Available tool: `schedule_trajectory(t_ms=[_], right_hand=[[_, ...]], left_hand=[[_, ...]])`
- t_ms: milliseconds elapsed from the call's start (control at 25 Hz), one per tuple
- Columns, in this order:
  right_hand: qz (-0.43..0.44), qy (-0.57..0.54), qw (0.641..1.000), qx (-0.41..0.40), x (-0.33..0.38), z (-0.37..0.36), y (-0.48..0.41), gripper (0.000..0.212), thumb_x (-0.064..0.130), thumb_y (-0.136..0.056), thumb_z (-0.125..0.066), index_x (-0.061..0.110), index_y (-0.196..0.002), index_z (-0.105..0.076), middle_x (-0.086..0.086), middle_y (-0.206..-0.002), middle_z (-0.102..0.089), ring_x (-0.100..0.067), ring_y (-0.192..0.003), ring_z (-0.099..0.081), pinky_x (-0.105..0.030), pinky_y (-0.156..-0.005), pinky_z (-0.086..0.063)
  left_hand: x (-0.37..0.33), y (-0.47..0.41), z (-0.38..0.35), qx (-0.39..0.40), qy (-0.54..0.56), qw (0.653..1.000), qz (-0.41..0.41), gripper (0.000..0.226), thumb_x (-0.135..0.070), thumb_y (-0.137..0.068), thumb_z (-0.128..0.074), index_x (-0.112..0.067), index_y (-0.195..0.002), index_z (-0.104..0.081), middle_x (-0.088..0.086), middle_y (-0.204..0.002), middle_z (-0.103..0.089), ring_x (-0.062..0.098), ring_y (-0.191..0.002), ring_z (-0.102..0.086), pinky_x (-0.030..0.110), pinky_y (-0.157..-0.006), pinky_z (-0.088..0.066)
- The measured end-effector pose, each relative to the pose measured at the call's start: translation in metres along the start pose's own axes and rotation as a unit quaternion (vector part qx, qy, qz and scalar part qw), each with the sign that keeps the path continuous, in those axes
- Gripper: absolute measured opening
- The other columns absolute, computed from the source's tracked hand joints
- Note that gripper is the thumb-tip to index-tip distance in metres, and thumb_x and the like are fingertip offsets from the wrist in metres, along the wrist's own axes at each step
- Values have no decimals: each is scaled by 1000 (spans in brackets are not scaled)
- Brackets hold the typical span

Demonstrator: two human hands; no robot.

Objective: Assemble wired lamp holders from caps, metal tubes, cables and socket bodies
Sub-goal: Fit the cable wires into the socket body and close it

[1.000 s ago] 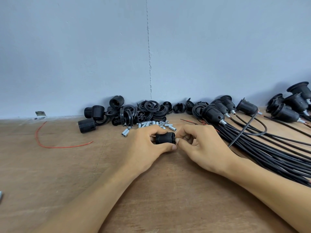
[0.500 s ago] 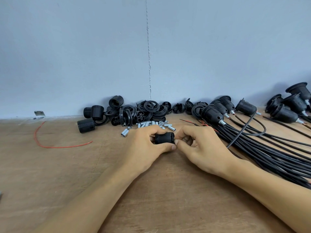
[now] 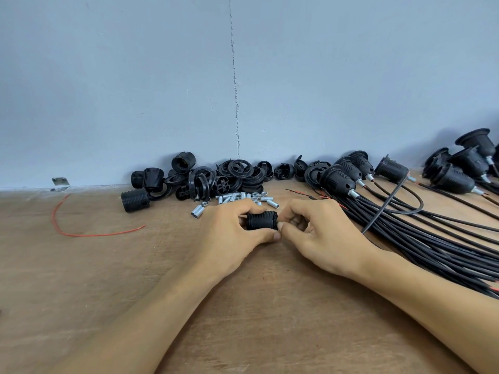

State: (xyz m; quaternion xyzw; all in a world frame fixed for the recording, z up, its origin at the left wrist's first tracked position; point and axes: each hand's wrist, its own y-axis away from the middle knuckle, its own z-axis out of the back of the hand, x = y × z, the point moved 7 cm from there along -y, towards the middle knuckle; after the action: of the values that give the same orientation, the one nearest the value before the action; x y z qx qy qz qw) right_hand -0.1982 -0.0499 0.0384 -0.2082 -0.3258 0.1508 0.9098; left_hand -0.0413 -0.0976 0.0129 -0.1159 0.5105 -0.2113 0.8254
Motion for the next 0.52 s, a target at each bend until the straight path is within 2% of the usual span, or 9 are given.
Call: schedule_trajectory(t_ms=[200, 400, 520], right_hand=[[-19, -27, 999, -15, -3, -1, 2, 13, 16, -85, -69, 23, -74, -71, 9, -64, -65, -6, -63, -59, -11, -58, -41], [-16, -31, 999, -36, -2, 2, 1, 11, 18, -87, -71, 23, -78, -71, 8, -69, -67, -9, -69, -60, -12, -61, -43], [10, -9, 1000, -17, 2, 0, 1, 10, 16, -89, -70, 21, -81, -71, 7, -71, -66, -12, -70, -59, -15, -61, -42]], left_hand=[[0, 0, -2, 9, 20, 1000, -19, 43, -47, -56, -89, -46, -95, -71, -16, -86, -77, 8, -84, -74, 43, -83, -62], [2, -1, 2, -3, 29, 999, -20, 40, -39, -60, -90, -45, -95, -72, -19, -87, -76, 4, -84, -74, 40, -83, -62], [3, 0, 2, -5, 23, 1000, -16, 42, -37, -59, -93, -45, -95, -72, -18, -85, -76, 4, -82, -73, 40, -82, -61]])
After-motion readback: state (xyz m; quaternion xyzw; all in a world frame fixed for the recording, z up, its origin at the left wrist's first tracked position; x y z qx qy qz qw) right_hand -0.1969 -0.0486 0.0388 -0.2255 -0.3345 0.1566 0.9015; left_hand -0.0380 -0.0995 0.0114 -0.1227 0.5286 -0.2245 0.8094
